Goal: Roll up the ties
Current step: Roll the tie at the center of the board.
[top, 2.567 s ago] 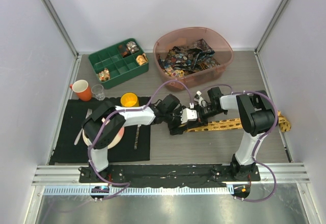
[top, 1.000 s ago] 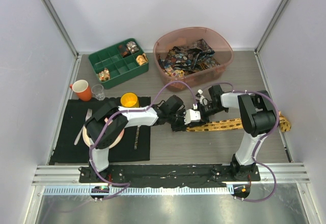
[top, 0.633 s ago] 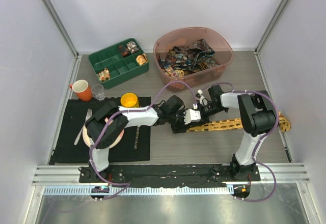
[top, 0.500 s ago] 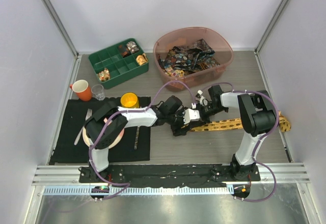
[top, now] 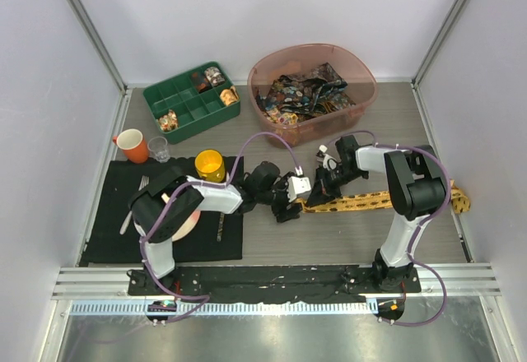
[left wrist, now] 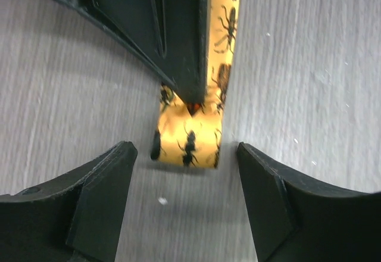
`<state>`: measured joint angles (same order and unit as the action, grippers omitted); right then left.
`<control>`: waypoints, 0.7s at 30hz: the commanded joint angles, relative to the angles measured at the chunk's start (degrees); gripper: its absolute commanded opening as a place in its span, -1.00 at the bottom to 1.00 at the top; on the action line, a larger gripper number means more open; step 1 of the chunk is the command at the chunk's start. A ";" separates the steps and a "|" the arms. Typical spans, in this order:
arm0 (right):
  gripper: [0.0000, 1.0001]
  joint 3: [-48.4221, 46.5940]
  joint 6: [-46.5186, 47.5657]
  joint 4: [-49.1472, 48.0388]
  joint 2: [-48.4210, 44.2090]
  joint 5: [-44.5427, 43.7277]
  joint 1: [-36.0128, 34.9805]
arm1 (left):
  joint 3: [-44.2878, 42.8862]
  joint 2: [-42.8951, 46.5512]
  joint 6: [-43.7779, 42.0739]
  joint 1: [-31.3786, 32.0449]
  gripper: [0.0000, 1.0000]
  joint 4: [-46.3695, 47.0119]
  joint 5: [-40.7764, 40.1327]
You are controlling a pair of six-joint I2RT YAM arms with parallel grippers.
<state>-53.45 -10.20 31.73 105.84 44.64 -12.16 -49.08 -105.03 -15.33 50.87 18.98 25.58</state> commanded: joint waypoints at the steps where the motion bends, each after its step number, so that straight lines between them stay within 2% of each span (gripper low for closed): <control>1: -0.99 -0.51 2.99 -0.09 3.14 -12.73 -0.32 | -0.49 -3.07 0.65 -0.33 0.46 8.43 1.31; 3: -0.99 -1.04 3.08 0.53 3.49 -13.70 -0.32 | -0.84 -4.38 0.04 -0.33 0.41 9.75 2.71; 5: -0.99 -1.48 3.16 0.79 3.84 -14.14 -0.40 | -0.93 -5.00 -0.66 -0.33 0.27 10.45 3.86; 6: -0.99 -1.57 3.17 0.97 4.02 -14.58 -0.49 | -0.93 -5.18 -0.66 -0.33 0.17 10.81 4.47; 7: -0.99 -1.74 3.08 1.14 4.11 -14.76 -0.58 | -1.02 -5.09 -0.75 -0.25 -0.02 10.90 5.00; 8: -0.99 -1.83 3.16 1.06 4.28 -14.85 -0.84 | -1.02 -4.83 -0.66 -0.25 -0.09 10.90 5.44; 11: -0.99 -1.48 2.90 0.53 4.29 -14.94 -1.54 | -1.46 -2.82 -0.66 0.02 -0.18 9.85 7.02; 13: -0.99 -1.13 2.55 -0.52 4.37 -14.50 -1.90 | -2.07 -1.06 -0.31 0.63 -0.17 8.18 7.02; 15: -0.99 -1.13 2.29 -0.35 4.46 -14.67 -1.99 | -2.77 -0.09 0.65 0.72 0.01 3.82 6.24; 16: -0.99 -1.22 2.72 -0.17 4.20 -15.02 -1.90 | -2.69 1.22 1.79 0.55 0.19 2.74 3.80; 18: -0.99 -1.13 2.73 0.00 3.41 -15.02 -1.64 | 0.97 2.63 1.54 -0.94 0.29 3.77 4.29; 21: -0.99 -1.22 2.64 0.44 3.58 -14.94 -1.72 | 4.07 3.96 -0.57 -1.56 0.32 3.96 4.12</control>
<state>-55.75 -10.31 34.63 107.39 43.44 -13.02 -48.42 -105.08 -14.20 50.52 23.09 29.76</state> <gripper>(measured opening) 0.028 0.652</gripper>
